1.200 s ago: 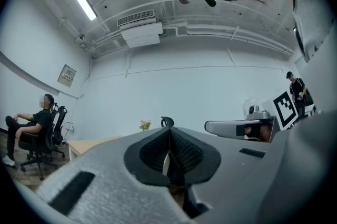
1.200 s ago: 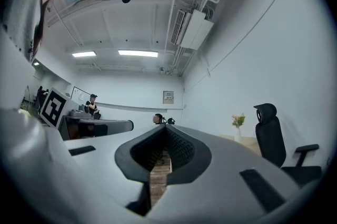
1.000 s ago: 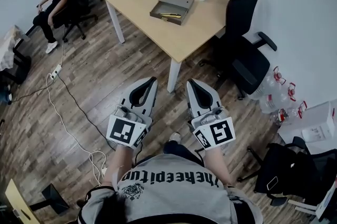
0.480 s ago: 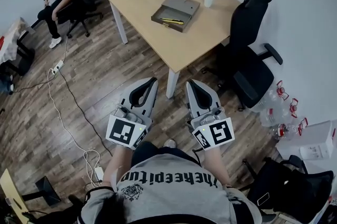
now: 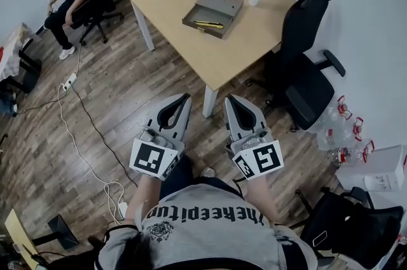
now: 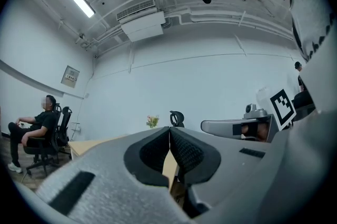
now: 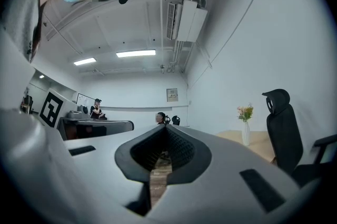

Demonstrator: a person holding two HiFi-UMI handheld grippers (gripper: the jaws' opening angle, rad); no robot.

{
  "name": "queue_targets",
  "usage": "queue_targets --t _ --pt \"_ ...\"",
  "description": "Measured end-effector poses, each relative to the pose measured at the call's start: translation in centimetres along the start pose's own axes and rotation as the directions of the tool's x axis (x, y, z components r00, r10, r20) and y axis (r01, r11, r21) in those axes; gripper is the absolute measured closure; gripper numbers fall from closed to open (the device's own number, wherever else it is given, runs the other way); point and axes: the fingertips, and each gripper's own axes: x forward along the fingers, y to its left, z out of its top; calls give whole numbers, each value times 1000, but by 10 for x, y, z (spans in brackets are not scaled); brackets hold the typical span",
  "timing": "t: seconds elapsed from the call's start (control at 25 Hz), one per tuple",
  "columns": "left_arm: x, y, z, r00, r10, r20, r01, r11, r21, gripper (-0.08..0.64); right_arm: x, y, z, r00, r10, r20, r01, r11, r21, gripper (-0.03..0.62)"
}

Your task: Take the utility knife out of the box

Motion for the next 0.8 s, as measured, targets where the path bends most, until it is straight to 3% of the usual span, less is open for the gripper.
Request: queue_targets --t 0.8 --pt "65 109 -3 981 -193 7 193 981 -31 541 110 -15 -5 983 -182 11 183 983 -33 586"
